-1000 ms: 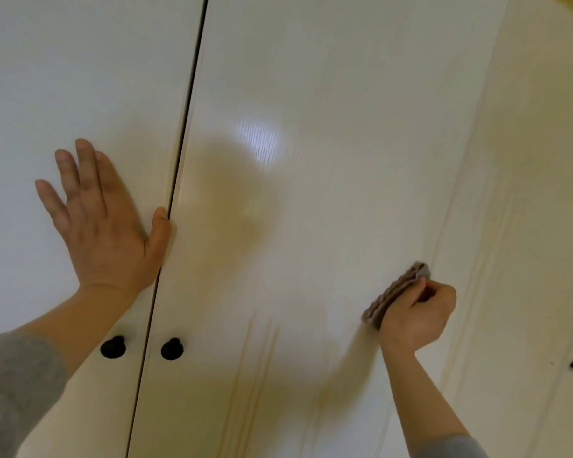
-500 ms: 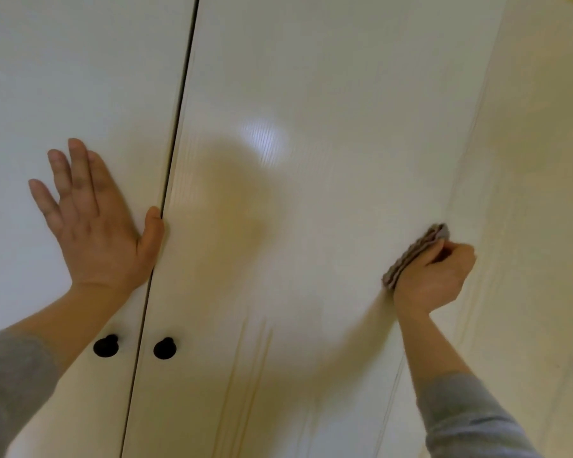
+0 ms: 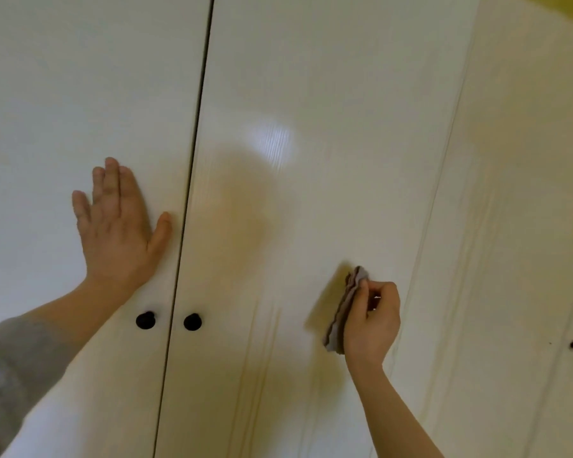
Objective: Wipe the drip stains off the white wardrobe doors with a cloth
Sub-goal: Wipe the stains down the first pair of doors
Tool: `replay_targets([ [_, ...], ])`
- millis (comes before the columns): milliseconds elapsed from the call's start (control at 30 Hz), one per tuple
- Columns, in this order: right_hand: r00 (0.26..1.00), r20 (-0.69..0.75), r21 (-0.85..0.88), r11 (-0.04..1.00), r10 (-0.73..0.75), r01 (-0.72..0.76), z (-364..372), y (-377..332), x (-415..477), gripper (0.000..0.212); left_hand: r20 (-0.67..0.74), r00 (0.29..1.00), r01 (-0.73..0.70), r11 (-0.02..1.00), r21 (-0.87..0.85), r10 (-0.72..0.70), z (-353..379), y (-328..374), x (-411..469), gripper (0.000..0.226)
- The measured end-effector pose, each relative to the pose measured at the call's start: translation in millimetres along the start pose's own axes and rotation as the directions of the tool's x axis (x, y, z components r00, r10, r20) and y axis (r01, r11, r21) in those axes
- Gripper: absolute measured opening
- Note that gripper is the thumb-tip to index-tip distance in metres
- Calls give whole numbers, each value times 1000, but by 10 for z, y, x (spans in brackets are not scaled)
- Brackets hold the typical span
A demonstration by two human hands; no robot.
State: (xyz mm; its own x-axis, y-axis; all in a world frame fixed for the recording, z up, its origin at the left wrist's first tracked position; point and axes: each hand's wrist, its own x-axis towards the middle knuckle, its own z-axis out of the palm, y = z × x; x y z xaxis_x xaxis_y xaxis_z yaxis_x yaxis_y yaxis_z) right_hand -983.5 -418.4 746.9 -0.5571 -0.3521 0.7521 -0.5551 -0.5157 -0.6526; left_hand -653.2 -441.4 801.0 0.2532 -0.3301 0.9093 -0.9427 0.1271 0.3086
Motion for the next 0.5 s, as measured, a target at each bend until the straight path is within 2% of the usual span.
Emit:
replay_targets([
  [100, 987, 130, 31, 995, -95, 92, 149, -196, -289, 12, 40, 999, 5, 1000, -30, -4, -123, -219, -271, 80],
  [167, 954, 213, 56, 977, -211, 204, 264, -272, -466, 12, 71, 997, -10, 999, -41, 13, -157, -381, -479, 79],
  [300, 818, 346, 99, 885, -459, 454, 511, -381, -726, 10, 112, 989, -96, 995, 5, 95, -96, -651, -737, 76],
  [400, 720, 352, 131, 793, -598, 595, 674, -514, -746, 13, 117, 981, -160, 986, 50, 153, 46, -706, -765, 75],
  [500, 620, 284, 155, 673, -731, 723, 952, -710, -577, 18, 73, 984, -172, 981, 92, 165, 216, -789, -754, 76],
])
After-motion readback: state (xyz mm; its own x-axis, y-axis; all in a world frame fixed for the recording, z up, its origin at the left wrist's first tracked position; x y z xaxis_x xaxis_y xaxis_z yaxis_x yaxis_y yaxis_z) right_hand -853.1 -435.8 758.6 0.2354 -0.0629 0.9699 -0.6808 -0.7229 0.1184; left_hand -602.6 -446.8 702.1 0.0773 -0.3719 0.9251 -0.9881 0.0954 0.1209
